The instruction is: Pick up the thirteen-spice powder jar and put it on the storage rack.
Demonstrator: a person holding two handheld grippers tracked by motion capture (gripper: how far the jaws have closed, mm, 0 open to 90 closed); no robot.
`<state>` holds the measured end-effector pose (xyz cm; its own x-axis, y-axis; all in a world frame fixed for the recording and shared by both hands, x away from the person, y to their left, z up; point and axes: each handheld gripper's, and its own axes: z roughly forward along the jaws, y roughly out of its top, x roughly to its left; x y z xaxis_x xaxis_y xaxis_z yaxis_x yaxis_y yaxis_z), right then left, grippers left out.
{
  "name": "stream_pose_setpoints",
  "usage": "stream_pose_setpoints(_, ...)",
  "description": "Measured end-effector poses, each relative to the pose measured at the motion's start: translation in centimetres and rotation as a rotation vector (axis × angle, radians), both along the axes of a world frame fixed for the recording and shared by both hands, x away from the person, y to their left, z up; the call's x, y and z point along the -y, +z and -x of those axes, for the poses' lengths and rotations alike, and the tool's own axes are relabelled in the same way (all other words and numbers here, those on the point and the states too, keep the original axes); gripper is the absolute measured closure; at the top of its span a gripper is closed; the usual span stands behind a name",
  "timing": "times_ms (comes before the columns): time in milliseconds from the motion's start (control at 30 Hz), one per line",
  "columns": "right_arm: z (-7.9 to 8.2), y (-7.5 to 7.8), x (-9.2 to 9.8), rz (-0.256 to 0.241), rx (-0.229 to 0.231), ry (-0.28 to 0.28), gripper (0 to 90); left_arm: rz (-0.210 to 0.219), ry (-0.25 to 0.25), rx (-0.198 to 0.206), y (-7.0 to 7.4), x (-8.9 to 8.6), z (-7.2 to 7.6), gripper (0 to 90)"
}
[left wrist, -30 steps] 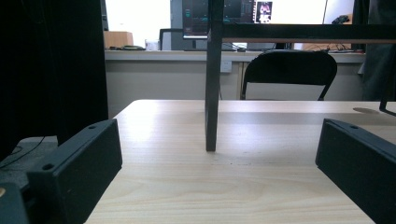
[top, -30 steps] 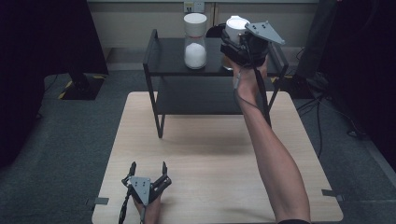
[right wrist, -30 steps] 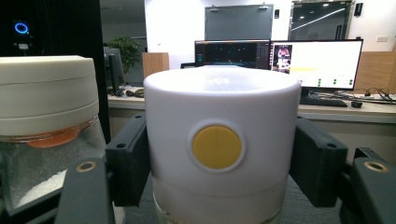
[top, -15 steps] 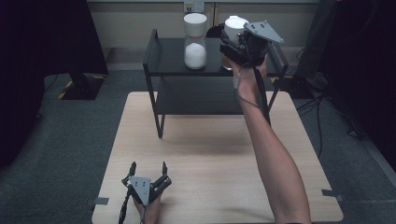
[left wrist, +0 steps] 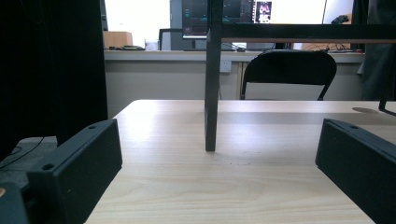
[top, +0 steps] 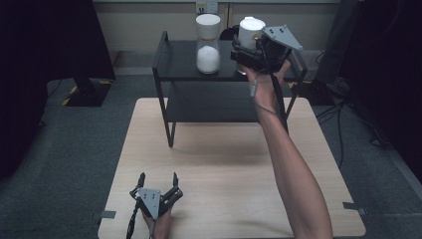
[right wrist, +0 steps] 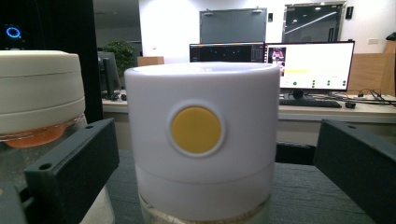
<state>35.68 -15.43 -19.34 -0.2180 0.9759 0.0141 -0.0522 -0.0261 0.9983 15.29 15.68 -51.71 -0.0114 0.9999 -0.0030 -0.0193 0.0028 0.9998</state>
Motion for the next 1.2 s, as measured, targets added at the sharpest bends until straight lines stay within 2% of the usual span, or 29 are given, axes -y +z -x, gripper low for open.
stream_pose_setpoints(567,1.6,0.1,0.2,0.006,0.004,0.006,0.0,0.000,0.003,0.000,0.0,0.1,0.0,0.0)
stream_pose_setpoints(667,2.3,-0.4,0.2,-0.011,0.016,0.009,0.0,0.000,0.005,0.000,0.0,0.1,0.0,0.0)
stream_pose_setpoints(767,2.9,-0.8,0.0,0.003,0.021,0.010,0.0,-0.001,0.003,0.001,0.0,0.0,0.0,0.0)
stream_pose_setpoints(1067,5.9,-2.3,0.5,-0.020,0.025,0.003,0.0,0.001,0.002,0.000,0.0,0.0,0.0,0.0)
stream_pose_setpoints(1200,7.1,-3.2,0.8,-0.012,0.031,0.003,0.0,0.000,0.002,0.001,0.0,0.0,0.0,0.0)
